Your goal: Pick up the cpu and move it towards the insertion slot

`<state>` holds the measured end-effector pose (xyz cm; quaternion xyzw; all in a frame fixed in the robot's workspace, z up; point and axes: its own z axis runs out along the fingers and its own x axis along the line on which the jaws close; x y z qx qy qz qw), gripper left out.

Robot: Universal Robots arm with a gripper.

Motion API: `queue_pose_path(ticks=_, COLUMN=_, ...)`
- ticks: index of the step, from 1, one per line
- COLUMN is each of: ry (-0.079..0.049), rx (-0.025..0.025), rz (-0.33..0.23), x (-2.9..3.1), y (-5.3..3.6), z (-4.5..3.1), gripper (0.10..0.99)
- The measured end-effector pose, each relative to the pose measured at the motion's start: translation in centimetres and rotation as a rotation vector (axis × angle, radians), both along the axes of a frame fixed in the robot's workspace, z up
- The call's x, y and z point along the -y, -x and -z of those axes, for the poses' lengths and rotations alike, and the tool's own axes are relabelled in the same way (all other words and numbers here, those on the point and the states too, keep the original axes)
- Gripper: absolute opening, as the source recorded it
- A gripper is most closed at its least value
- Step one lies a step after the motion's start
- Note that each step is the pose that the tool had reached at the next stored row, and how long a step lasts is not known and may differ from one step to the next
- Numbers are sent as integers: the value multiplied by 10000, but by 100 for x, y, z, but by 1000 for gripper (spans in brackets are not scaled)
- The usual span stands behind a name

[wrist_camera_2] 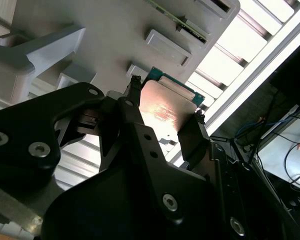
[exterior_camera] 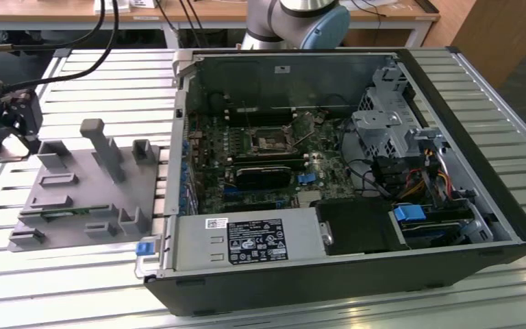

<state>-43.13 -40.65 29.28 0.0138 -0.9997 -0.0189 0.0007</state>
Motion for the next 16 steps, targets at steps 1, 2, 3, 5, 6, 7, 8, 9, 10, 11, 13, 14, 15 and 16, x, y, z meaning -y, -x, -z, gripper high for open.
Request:
queue_pose_path(ticks=1, ry=0, rx=1, rz=1, x=0, y=0, z=-10, gripper=545)
queue_pose_path(ticks=2, ry=0, rx=1, rz=0, x=0, y=0, z=-21, gripper=545)
queue_pose_path(ticks=3, ry=0, rx=0, rz=1, x=0, y=0, z=-33, gripper=545)
queue_pose_path(ticks=5, ry=0, rx=0, rz=1, x=-1, y=0, z=-66, gripper=545)
queue_pose_path(ticks=6, ry=0, rx=0, rz=1, x=-2, y=0, z=-83, gripper=545)
queue_pose_path(ticks=7, ry=0, rx=1, rz=1, x=-2, y=0, z=-100, gripper=545)
queue_pose_path(ticks=8, ry=0, rx=0, rz=1, x=-3, y=0, z=-115, gripper=545)
queue_pose_path(ticks=9, ry=-1, rx=0, rz=1, x=-3, y=0, z=-130, gripper=545)
queue_pose_path(ticks=10, ry=0, rx=1, rz=1, x=-3, y=0, z=-143, gripper=545)
queue_pose_path(ticks=11, ry=0, rx=1, rz=1, x=-4, y=0, z=-157, gripper=545)
queue_pose_path(ticks=13, ry=-1, rx=2, rz=1, x=-4, y=0, z=-181, gripper=545)
queue_pose_path(ticks=14, ry=-1, rx=1, rz=1, x=-4, y=0, z=-192, gripper=545)
queue_pose_path(ticks=15, ry=-1, rx=1, rz=1, x=-4, y=0, z=-204, gripper=545)
queue_pose_path(ticks=16, ry=0, rx=0, rz=1, x=-4, y=0, z=-217, gripper=545)
